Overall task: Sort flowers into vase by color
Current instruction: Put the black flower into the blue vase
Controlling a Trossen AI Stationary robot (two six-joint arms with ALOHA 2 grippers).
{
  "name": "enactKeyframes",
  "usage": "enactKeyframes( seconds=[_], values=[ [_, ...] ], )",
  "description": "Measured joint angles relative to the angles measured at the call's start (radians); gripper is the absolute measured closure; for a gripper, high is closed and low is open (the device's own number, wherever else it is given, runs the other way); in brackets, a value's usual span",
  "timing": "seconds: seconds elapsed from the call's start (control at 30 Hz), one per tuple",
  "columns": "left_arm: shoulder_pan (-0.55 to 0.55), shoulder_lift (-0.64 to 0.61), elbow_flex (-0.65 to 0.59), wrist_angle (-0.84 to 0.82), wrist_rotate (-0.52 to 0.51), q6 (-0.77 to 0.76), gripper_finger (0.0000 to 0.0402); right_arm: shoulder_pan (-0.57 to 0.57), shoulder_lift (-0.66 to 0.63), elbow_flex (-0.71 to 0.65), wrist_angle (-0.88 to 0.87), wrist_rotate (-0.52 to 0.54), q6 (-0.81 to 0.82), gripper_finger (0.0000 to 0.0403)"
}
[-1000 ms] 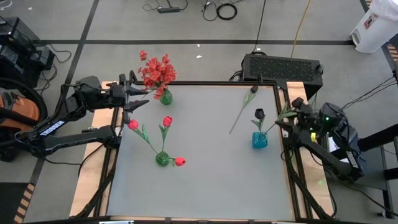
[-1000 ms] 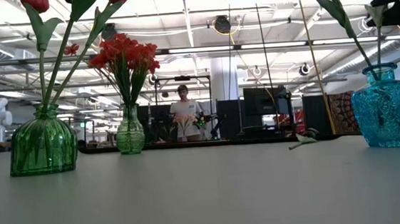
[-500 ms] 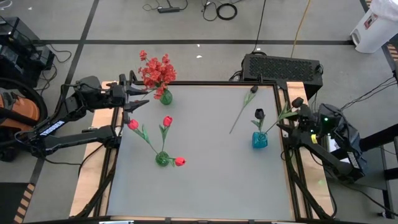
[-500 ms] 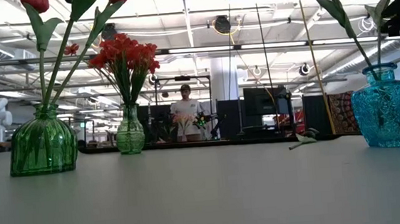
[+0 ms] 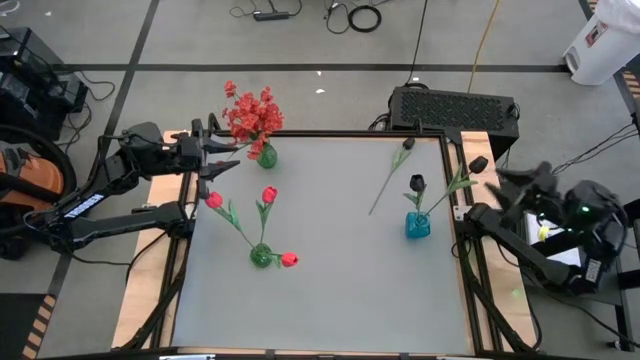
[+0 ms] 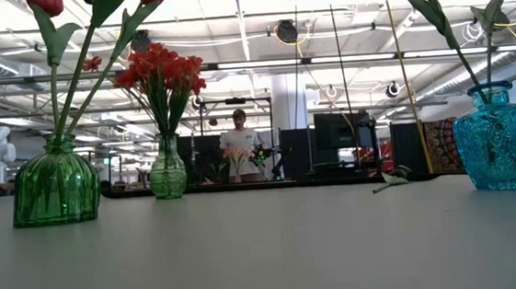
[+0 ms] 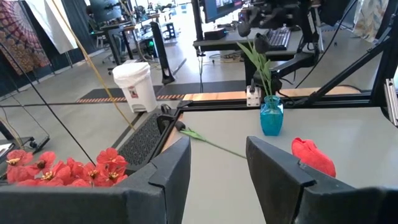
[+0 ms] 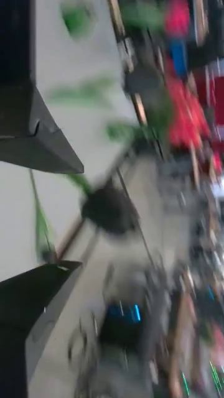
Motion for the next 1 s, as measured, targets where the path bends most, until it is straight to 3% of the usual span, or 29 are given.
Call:
enactKeyframes(
  seconds=[0.1, 0.33, 0.53, 0.63, 0.77, 1.0],
  values=[
    [0.000, 0.000, 0.000, 0.000, 0.000, 0.000, 0.0238, 0.000, 0.000, 0.025, 0.033, 0.159, -0.008, 0.0194],
    [0.000, 0.000, 0.000, 0.000, 0.000, 0.000, 0.0238, 0.000, 0.017, 0.012, 0.223, 0.379, 0.065, 0.0301],
    [0.000, 0.000, 0.000, 0.000, 0.000, 0.000, 0.0238, 0.000, 0.163, 0.003, 0.224, 0.547, 0.152, 0.0379],
    [0.000, 0.000, 0.000, 0.000, 0.000, 0.000, 0.0238, 0.000, 0.271, 0.003, 0.236, 0.578, 0.176, 0.0387],
    [0.000, 0.000, 0.000, 0.000, 0.000, 0.000, 0.0238, 0.000, 0.405, 0.016, 0.311, 0.572, 0.157, 0.0368],
    [0.000, 0.000, 0.000, 0.000, 0.000, 0.000, 0.0238, -0.001, 0.608, 0.127, 0.381, 0.470, 0.141, 0.0317]
  ],
)
